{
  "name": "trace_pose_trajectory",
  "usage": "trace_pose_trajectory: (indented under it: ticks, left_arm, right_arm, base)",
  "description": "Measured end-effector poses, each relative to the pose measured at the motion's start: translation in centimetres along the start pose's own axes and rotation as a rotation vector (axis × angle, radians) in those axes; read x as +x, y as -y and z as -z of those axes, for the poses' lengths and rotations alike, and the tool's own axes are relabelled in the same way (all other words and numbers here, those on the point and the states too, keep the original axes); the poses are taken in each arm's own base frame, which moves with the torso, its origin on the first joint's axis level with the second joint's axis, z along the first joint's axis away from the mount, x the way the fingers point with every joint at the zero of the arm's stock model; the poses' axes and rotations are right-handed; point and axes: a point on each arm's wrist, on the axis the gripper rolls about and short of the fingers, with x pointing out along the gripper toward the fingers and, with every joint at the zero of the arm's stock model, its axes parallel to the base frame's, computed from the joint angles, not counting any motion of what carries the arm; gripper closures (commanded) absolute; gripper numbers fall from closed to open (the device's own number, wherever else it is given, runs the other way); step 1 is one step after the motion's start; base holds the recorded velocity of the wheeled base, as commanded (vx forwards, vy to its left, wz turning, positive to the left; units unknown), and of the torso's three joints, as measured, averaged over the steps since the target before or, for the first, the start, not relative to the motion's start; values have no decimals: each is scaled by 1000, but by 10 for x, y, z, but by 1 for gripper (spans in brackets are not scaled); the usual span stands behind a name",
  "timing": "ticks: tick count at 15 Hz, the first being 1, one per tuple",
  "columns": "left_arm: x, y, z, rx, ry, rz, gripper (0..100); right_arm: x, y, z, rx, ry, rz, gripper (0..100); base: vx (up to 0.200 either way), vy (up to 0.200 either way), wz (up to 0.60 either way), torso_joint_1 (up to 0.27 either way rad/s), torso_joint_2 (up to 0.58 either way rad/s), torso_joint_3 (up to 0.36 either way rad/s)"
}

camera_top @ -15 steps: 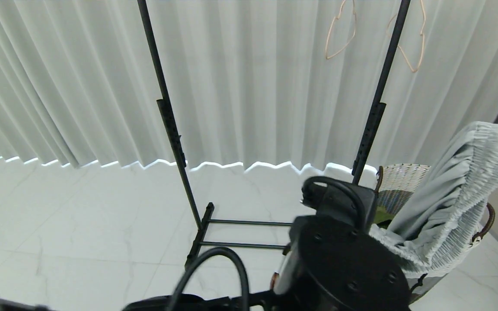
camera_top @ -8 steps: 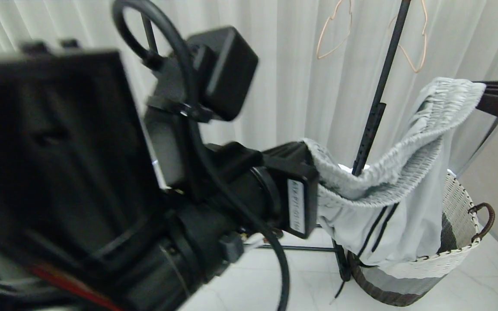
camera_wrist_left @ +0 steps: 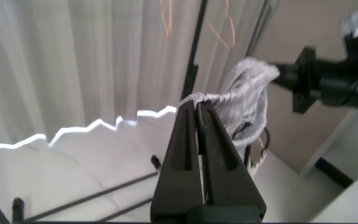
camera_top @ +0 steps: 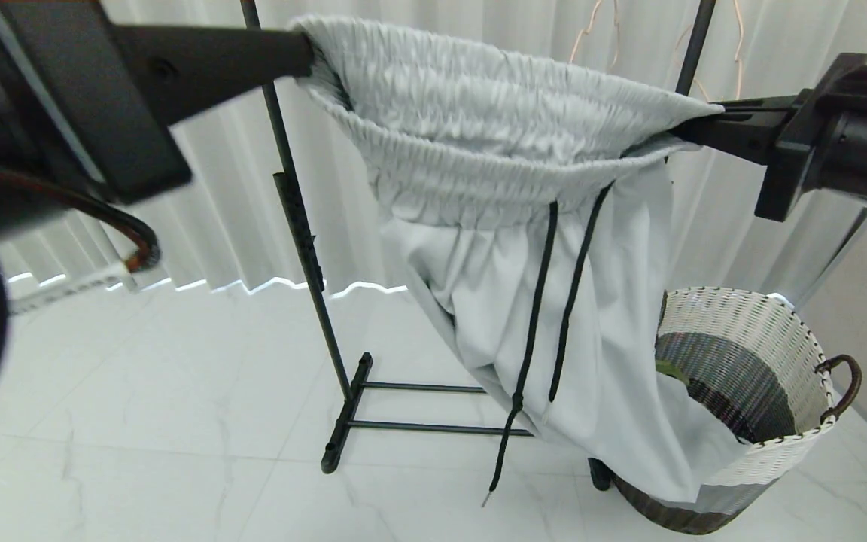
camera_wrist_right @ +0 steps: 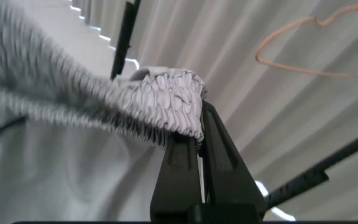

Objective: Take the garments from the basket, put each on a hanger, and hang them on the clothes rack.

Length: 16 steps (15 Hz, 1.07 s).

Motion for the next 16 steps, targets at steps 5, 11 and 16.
trace_pose_trajectory:
  ticks: [5, 11, 16]
  left_arm:
    - [-21, -8, -59, -14, 139, -5, 100]
    - [-16, -8, -37, 150, 16, -40, 100]
    - [-2, 0, -11, 298, -96, -183, 100]
  right_arm:
    - [15, -4, -10, -2, 15, 23, 100]
    - [10, -2, -13, -2, -12, 116, 100]
    - [-22, -7, -13, 1, -20, 146, 100]
  base:
    - [0, 0, 0, 0, 0, 0]
    - [0, 0, 0, 0, 0, 0]
    - [0, 0, 0, 0, 0, 0]
